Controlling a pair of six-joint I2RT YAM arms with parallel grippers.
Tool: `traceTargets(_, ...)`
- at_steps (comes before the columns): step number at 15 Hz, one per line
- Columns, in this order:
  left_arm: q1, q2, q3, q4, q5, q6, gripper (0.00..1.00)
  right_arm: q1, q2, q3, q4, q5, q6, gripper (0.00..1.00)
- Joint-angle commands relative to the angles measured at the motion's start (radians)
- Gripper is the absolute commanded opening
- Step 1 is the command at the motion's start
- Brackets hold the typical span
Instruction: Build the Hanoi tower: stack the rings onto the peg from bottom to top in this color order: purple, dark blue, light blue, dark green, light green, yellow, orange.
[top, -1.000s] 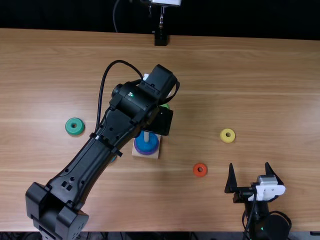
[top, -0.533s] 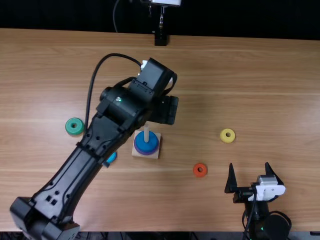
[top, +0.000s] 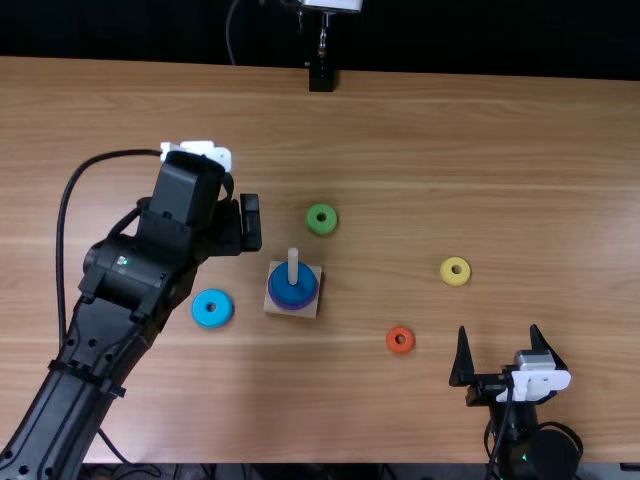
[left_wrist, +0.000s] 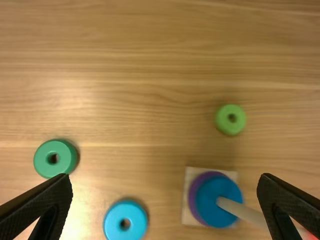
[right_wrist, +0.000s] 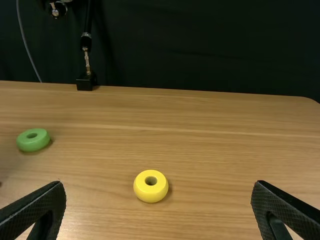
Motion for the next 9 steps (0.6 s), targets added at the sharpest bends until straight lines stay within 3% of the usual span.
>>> traceTargets(1,0.028,-0.077,-0.111,0.051,-0.004,0.056,1.00,-0.013,-0.012,-0.013,-0.003,0.001,-0.002,1.00)
traceTargets(3,0.060,-0.112,-0.223,0.110,-0.002,0.150,1.00,-0.013,-0.012,-0.013,-0.003,0.001,-0.002,1.00)
traceTargets(5,0.069,-0.114,-0.286,0.117,0.004,0.301,1.00,-0.013,-0.012,-0.013,-0.003,0.001,-0.002,1.00)
traceTargets(6,0.069,-0.112,-0.307,0.117,0.027,0.378,1.00,-0.013,-0.012,-0.013,-0.003,0.001,-0.002,1.00)
traceTargets(7,0.068,-0.101,-0.336,0.117,0.083,0.421,1.00,-0.013,-0.012,-0.013,-0.003,0.001,-0.002,1.00)
traceTargets(8,0.066,-0.098,-0.373,0.117,0.132,0.428,1.00,-0.013,-0.012,-0.013,-0.002,0.001,-0.002,1.00)
traceTargets(9,0.065,-0.088,-0.399,0.117,0.140,0.428,1.00,-0.013,-0.012,-0.013,-0.003,0.001,-0.002,1.00)
